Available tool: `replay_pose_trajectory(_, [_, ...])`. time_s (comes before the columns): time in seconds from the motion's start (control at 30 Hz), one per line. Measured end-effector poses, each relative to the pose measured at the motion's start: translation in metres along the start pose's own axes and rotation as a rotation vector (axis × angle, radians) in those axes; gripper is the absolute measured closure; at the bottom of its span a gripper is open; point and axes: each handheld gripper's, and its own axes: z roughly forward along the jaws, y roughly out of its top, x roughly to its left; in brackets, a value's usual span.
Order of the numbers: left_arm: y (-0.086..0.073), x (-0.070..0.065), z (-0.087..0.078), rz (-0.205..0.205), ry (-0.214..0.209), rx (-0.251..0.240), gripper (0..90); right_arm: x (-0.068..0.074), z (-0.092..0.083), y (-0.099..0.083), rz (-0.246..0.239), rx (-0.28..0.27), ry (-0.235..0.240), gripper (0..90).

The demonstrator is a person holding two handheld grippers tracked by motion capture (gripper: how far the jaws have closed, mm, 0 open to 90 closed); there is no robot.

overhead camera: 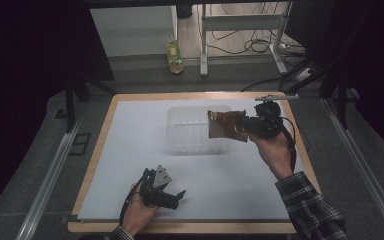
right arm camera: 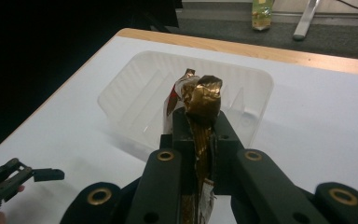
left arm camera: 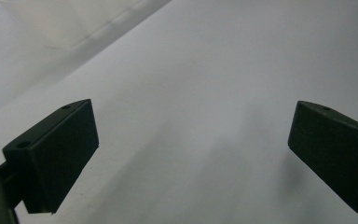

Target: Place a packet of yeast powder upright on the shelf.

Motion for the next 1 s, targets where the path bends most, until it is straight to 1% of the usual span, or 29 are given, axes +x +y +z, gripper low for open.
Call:
replay_pose_trajectory(0.27, [0.0, 0.0, 0.0, 0.0, -0.001, -0.001, 1.6, 0.003, 0.008, 0.006, -0.019, -0.002, -0.026, 83.5])
replay_pose_trajectory(0.5, [0.0, 0.0, 0.0, 0.0, -0.002, 0.0, 1.7, 0.007, 0.013, 0.011, -0.023, -0.004, -0.025, 83.5])
replay_pose_trajectory(0.7, [0.0, 0.0, 0.0, 0.0, -0.002, 0.0, 1.7, 0.01, 0.013, 0.015, -0.025, -0.009, -0.022, 83.5])
replay_pose_trajectory(0.8, [0.0, 0.0, 0.0, 0.0, -0.003, 0.0, 1.7, 0.013, 0.014, 0.017, -0.034, -0.007, -0.023, 83.5])
replay_pose_trajectory(0.9, [0.0, 0.0, 0.0, 0.001, -0.003, 0.002, 1.7, 0.015, 0.019, 0.017, -0.036, 0.003, -0.025, 83.5])
replay_pose_trajectory(1.0, [0.0, 0.0, 0.0, 0.0, -0.003, 0.003, 1.7, 0.017, 0.028, 0.017, -0.038, 0.017, -0.03, 83.5])
